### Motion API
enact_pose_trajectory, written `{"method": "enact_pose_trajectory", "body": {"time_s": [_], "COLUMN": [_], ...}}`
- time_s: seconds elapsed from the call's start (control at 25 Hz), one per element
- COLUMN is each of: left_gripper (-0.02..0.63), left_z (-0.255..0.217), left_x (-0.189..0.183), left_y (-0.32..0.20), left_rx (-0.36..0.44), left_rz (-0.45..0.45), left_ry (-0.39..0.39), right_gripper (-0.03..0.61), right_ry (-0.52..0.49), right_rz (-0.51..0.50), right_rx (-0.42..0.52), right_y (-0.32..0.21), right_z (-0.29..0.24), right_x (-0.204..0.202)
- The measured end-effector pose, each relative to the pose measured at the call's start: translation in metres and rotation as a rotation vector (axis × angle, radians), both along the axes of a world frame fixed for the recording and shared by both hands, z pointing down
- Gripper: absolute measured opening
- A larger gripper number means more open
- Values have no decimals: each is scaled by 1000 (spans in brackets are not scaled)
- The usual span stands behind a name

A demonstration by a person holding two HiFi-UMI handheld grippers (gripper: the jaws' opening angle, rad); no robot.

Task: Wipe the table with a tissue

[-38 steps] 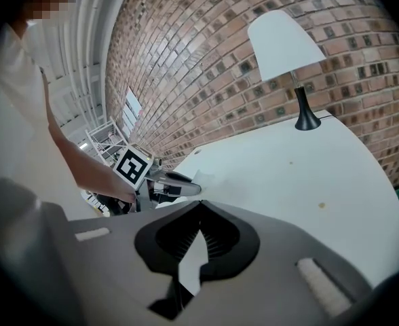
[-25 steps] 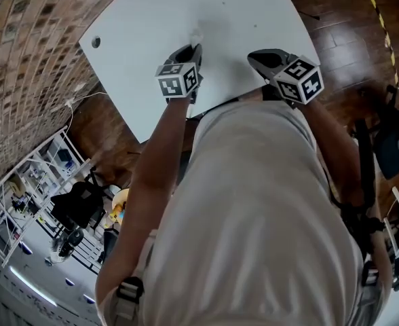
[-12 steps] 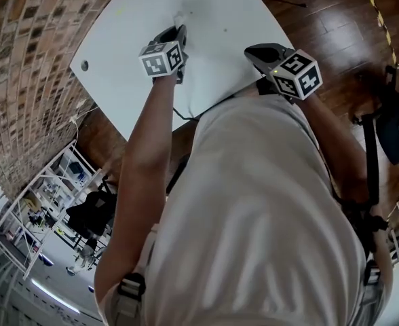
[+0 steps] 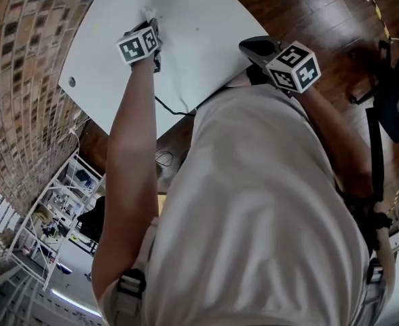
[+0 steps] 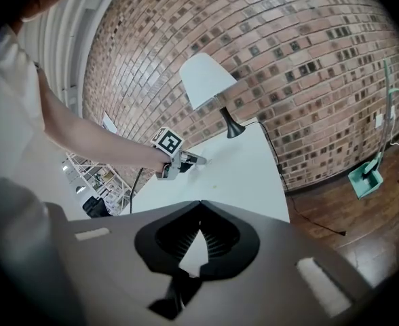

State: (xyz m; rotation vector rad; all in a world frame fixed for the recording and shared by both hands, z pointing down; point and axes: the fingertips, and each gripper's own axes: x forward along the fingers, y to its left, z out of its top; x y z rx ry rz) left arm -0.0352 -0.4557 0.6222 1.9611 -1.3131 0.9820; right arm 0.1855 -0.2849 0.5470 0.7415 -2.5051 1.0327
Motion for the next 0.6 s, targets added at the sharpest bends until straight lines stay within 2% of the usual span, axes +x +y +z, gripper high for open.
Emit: {"method": "enact_pose_trajectory", "body": {"time_s": [0.16,0.48,0.6], "left_gripper": [43,40,40], "left_z": [3,13,15], "left_x": [9,44,62], "left_y": [2,29,49], "left_rx": [3,-17,-15], "left_rz": [64,263,324], "left_ry": [-67,-134,-131], "right_gripper": [8,8,8], "right_ry": [1,-26,-36], "right_rz": [6,-29,-54], "right_rx": [-6,-8,-7], "right_y": [-2,-11,-13], "right_z": [5,6,7], "right_x": [15,10,7]}}
